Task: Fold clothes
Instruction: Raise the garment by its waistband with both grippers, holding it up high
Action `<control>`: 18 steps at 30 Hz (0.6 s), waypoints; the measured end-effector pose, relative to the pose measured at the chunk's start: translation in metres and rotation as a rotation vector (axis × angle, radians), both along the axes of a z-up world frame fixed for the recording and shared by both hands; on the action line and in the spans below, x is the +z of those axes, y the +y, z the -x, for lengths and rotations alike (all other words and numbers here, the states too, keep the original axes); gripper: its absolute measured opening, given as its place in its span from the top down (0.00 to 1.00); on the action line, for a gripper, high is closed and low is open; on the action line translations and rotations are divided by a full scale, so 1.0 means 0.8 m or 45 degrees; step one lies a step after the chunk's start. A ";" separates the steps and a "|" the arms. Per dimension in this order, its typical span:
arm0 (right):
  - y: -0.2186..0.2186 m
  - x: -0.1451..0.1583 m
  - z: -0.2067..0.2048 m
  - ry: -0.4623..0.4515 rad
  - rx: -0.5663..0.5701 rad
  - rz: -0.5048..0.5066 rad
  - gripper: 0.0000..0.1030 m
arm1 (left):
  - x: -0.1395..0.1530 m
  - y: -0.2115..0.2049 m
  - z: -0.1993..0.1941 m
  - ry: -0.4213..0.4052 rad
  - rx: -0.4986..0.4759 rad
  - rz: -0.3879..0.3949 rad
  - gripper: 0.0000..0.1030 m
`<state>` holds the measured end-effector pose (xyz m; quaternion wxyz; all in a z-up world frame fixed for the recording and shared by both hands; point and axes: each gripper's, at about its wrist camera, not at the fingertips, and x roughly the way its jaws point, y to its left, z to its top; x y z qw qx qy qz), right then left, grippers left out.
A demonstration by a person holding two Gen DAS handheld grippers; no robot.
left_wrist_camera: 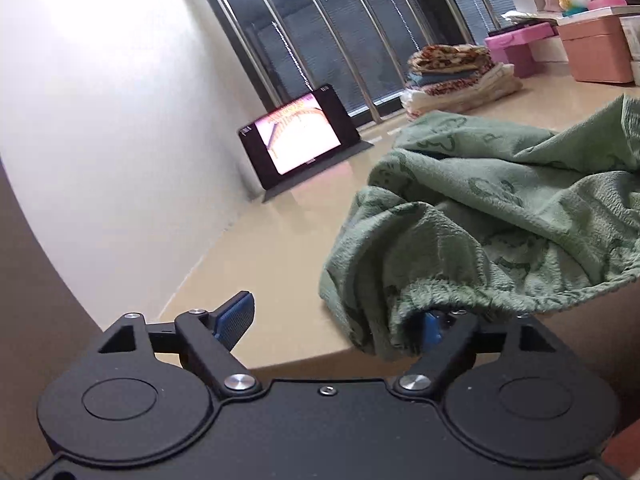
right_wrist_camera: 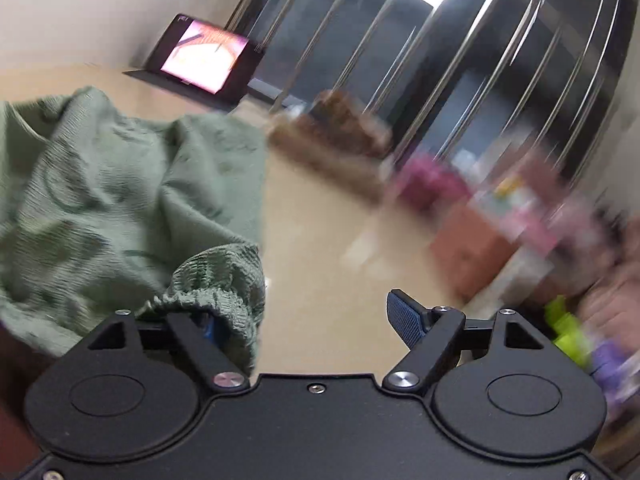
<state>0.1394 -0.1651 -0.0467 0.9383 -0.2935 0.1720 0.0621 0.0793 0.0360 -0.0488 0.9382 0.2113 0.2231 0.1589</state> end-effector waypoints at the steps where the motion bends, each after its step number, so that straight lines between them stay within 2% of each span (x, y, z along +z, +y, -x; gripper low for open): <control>1: 0.004 -0.001 0.003 -0.054 0.013 0.041 0.21 | 0.002 0.002 0.000 -0.010 0.007 0.001 0.22; 2: 0.008 -0.002 0.005 -0.091 0.020 0.069 0.22 | 0.005 0.003 0.000 -0.018 0.014 0.005 0.23; 4: 0.012 0.001 -0.001 -0.099 0.005 0.078 0.30 | 0.009 0.007 0.000 -0.029 0.030 0.021 0.32; 6: 0.011 0.004 -0.012 -0.069 -0.045 0.044 0.55 | 0.013 0.011 0.000 -0.045 0.052 0.031 0.41; 8: 0.005 0.010 -0.021 -0.025 -0.081 -0.038 0.62 | 0.018 0.012 0.002 -0.070 0.065 0.025 0.44; 10: -0.003 0.021 -0.026 0.002 -0.100 -0.128 0.64 | 0.028 0.009 0.005 -0.105 0.050 0.004 0.52; 12: -0.008 0.046 -0.014 -0.069 -0.077 -0.159 0.75 | 0.040 0.005 0.010 -0.143 0.030 -0.027 0.62; 15: -0.014 0.084 0.003 -0.175 -0.041 -0.205 0.78 | 0.066 -0.001 0.019 -0.209 -0.004 -0.095 0.71; 18: -0.021 0.122 0.021 -0.282 -0.005 -0.251 0.78 | 0.108 -0.001 0.032 -0.306 -0.040 -0.133 0.76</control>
